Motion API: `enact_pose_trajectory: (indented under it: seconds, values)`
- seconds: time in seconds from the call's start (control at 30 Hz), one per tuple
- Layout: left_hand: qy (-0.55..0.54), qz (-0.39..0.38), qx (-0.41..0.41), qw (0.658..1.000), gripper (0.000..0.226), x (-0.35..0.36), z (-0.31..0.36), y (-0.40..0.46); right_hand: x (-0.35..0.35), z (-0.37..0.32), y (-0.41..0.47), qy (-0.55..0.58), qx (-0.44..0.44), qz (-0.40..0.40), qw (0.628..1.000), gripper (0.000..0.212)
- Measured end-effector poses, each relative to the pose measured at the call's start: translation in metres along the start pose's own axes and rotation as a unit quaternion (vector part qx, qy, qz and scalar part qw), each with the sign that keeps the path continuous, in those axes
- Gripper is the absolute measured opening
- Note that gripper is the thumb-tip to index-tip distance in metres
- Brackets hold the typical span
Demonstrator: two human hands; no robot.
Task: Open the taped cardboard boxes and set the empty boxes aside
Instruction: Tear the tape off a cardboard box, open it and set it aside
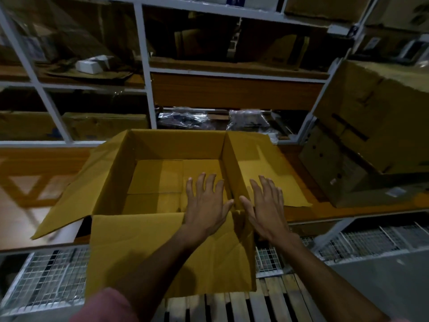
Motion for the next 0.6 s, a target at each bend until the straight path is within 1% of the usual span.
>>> enact_pose_trajectory:
  seconds: [0.23,0.3,0.43,0.6]
  values:
    - [-0.019,0.019,0.072,0.997,0.066,-0.019,0.102,0.042,-0.071,0.077,0.007,0.0,0.031,0.078,0.997,0.077]
    - [-0.025,0.015,0.083,0.996,0.068,-0.02,0.131,0.055,-0.089,0.098,0.01,-0.005,0.027,0.095,0.995,0.077]
    - [-0.03,0.032,0.099,0.994,0.066,-0.014,0.206,0.078,-0.124,0.159,0.012,-0.006,0.012,0.12,0.993,0.077]
    - [-0.039,0.067,0.114,0.99,0.064,-0.019,0.295,0.118,-0.182,0.232,0.022,0.024,-0.012,0.185,0.982,0.071]
Point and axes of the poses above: each hand's wrist, its own y-axis towards the middle knuckle, its own x-axis out of the palm, z = x × y, the point moved 9 cm from there along y, towards the middle knuckle, and after that the axes turned 11 degrees about -y, right-handed, at the moved point
